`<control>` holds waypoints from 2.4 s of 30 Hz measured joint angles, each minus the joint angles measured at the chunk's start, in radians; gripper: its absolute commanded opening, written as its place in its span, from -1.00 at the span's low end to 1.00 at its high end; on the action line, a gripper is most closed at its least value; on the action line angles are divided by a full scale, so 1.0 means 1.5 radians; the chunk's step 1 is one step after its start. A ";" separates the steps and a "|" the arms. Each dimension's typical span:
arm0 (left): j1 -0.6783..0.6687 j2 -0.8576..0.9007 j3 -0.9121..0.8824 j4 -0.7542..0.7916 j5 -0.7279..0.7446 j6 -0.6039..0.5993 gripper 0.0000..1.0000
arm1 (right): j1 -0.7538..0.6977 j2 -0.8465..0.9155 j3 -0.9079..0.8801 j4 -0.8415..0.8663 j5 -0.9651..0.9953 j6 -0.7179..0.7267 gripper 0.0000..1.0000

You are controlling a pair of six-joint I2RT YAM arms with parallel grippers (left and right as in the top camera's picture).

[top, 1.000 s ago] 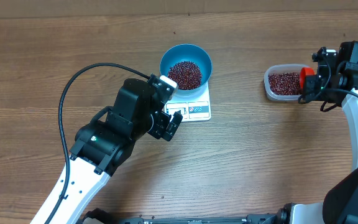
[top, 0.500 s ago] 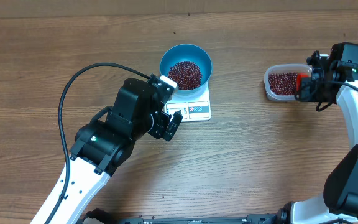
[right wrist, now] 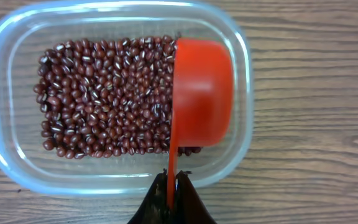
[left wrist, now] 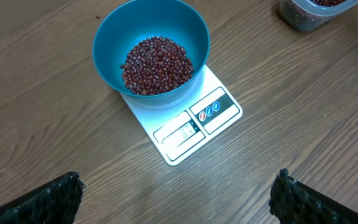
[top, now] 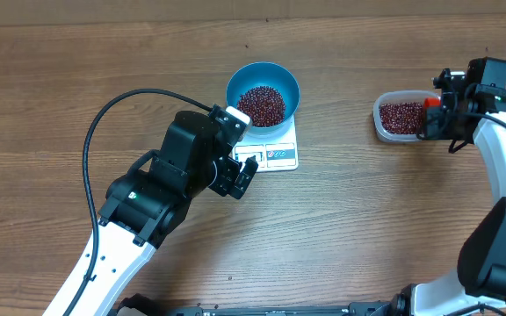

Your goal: Scoop item into bowl and weigh 150g on scale

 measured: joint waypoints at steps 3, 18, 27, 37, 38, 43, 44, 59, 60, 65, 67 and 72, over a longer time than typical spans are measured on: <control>0.000 0.000 0.000 0.000 0.000 0.000 0.99 | 0.001 0.018 0.000 0.001 -0.002 -0.001 -0.93; 0.000 0.000 0.000 0.000 0.000 0.000 0.99 | 0.001 0.033 0.000 -0.010 -0.099 -0.002 -0.93; 0.000 0.000 0.000 0.000 0.000 0.000 0.99 | 0.001 0.033 -0.003 -0.021 -0.136 -0.002 -0.93; 0.000 0.000 0.000 0.000 0.000 0.000 0.99 | 0.001 0.033 -0.003 -0.050 -0.190 0.000 -0.93; 0.000 0.000 0.000 0.000 0.000 0.000 0.99 | 0.001 0.033 -0.003 -0.052 -0.195 0.000 -0.93; 0.000 0.000 0.000 0.000 0.000 0.000 0.99 | 0.001 0.033 -0.003 -0.059 -0.219 0.000 -0.93; 0.000 0.000 0.000 0.000 0.000 0.000 0.99 | 0.001 0.033 -0.003 -0.059 -0.226 0.000 -0.92; 0.000 0.000 0.000 0.000 0.000 0.000 0.99 | -0.002 0.054 -0.003 -0.054 -0.268 0.011 -0.93; 0.000 0.000 0.000 0.000 0.000 0.000 0.99 | -0.003 0.055 -0.003 -0.054 -0.271 0.012 -0.93; 0.000 0.000 0.000 0.000 0.000 0.000 0.99 | -0.013 0.056 -0.003 -0.054 -0.282 0.016 -0.93; 0.000 0.000 0.000 0.000 0.000 0.000 0.99 | -0.019 0.057 -0.003 -0.053 -0.285 0.016 -0.93; 0.000 0.000 0.000 0.000 0.000 0.000 0.99 | -0.037 0.059 -0.003 -0.046 -0.273 0.017 -0.93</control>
